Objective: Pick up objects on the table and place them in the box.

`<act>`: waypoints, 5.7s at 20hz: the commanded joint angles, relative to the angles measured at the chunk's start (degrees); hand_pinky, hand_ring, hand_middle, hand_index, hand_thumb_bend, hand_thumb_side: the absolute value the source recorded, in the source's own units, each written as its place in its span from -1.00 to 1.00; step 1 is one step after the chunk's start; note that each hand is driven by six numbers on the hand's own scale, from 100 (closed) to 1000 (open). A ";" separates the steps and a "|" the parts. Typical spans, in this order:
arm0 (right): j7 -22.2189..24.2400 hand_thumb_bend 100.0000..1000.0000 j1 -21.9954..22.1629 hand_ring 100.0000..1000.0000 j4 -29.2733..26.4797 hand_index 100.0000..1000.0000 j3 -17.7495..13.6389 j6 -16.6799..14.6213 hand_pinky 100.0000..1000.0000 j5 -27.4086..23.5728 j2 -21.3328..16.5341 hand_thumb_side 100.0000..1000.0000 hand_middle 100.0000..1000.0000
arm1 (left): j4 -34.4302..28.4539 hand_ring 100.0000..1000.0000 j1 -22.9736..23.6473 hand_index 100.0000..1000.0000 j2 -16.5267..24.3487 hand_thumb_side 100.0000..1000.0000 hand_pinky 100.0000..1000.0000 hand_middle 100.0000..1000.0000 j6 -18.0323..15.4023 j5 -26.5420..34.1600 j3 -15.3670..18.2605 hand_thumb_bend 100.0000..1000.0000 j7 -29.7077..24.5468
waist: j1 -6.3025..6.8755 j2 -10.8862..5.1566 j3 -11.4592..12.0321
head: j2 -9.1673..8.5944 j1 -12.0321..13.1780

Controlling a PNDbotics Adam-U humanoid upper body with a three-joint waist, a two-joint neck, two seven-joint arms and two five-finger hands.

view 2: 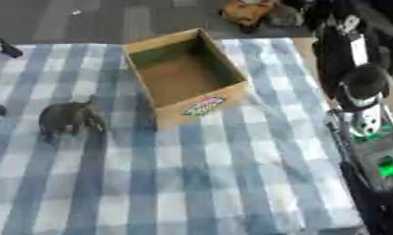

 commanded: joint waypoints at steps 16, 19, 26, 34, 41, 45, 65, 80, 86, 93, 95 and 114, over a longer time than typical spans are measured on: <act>0.75 0.71 -1.30 1.00 -0.51 0.90 0.43 0.04 0.76 -0.89 -0.51 1.00 0.45 | -0.44 0.71 -2.85 0.74 -4.84 -0.57 0.58 0.48 13.31 -3.06 -1.62 0.65 -1.91 | 0.68 0.31 -1.41 | -1.24 0.13; 0.74 0.71 -1.33 1.00 -0.51 0.90 0.43 0.10 0.76 -0.97 -0.45 1.00 0.45 | -0.25 0.71 -2.86 0.71 -5.40 -0.58 0.58 0.47 13.96 -2.94 -1.96 0.64 -2.52 | 0.71 0.39 -1.54 | -1.28 0.16; 0.70 0.70 -1.30 1.00 -0.51 0.91 0.51 0.50 0.77 -1.11 -0.33 1.00 0.45 | -0.35 0.68 -2.81 0.60 -6.14 -0.60 0.57 0.44 15.86 -0.84 -2.57 0.64 -4.65 | 0.86 0.54 -1.55 | -0.95 0.10; 0.88 0.71 -0.43 1.00 -0.51 0.90 0.63 0.46 0.77 -1.30 -0.86 1.00 0.45 | -4.01 0.75 -4.75 0.73 -1.77 -0.21 0.61 0.51 19.03 -6.43 -3.56 0.68 -5.21 | 1.32 -0.61 -0.82 | 0.37 -0.81; 0.91 0.71 -0.01 1.00 -0.51 0.90 0.63 0.70 0.77 -1.50 -0.73 1.00 0.45 | -6.04 0.73 -5.66 0.74 -2.01 -0.30 0.60 0.50 17.82 -6.07 -3.36 0.67 -10.70 | 1.26 -1.33 -0.46 | -0.15 -1.38; 0.90 0.71 0.05 1.00 -0.51 0.90 0.58 0.76 0.77 -1.59 -0.61 1.00 0.45 | -6.98 0.72 -5.60 0.72 -2.50 -0.35 0.60 0.49 18.10 -3.88 -4.17 0.66 -13.12 | 1.24 -1.33 -0.60 | -0.05 -1.49; 0.87 0.71 0.01 1.00 -0.51 0.91 0.56 1.11 0.79 -1.74 -0.07 1.00 0.44 | -9.29 0.65 -4.32 0.64 -5.37 -0.40 0.55 0.42 20.87 3.23 -7.51 0.67 -16.41 | 1.19 -0.99 -0.79 | 0.24 -2.24; 0.88 0.70 -0.18 1.00 -0.51 0.91 0.59 1.44 0.80 -1.71 0.23 1.00 0.44 | -9.87 0.60 -4.43 0.60 -7.64 -0.46 0.54 0.36 21.63 5.86 -8.71 0.67 -18.36 | 1.42 -0.46 -1.25 | 0.24 -2.05; 0.93 0.70 -0.46 1.00 -0.51 0.91 0.64 1.39 0.80 -1.74 0.28 1.00 0.44 | -9.72 0.59 -4.36 0.57 -8.46 -0.48 0.53 0.33 21.86 6.08 -8.87 0.67 -18.67 | 1.42 -0.09 -1.53 | -0.11 -1.88; 0.98 0.70 -0.66 1.00 -0.51 0.91 0.69 1.37 0.80 -1.86 0.35 1.00 0.44 | -8.89 0.58 -4.15 0.56 -9.13 -0.47 0.52 0.32 21.77 5.49 -8.72 0.67 -18.59 | 1.45 0.20 -1.63 | -0.26 -1.82; 0.97 0.70 -0.79 1.00 -0.51 0.91 0.71 1.27 0.81 -1.96 0.35 1.00 0.44 | -8.39 0.57 -3.69 0.55 -9.00 -0.39 0.50 0.31 21.98 4.78 -8.77 0.68 -18.31 | 1.43 0.35 -1.57 | -0.28 -1.92; 0.90 0.72 -1.16 1.00 -0.51 0.91 0.74 0.99 0.81 -2.88 0.34 1.00 0.43 | -4.30 0.51 -2.42 0.50 -9.87 -0.20 0.45 0.27 20.33 -1.56 -7.41 0.25 -15.90 | 1.43 0.64 -1.78 | -0.68 -1.94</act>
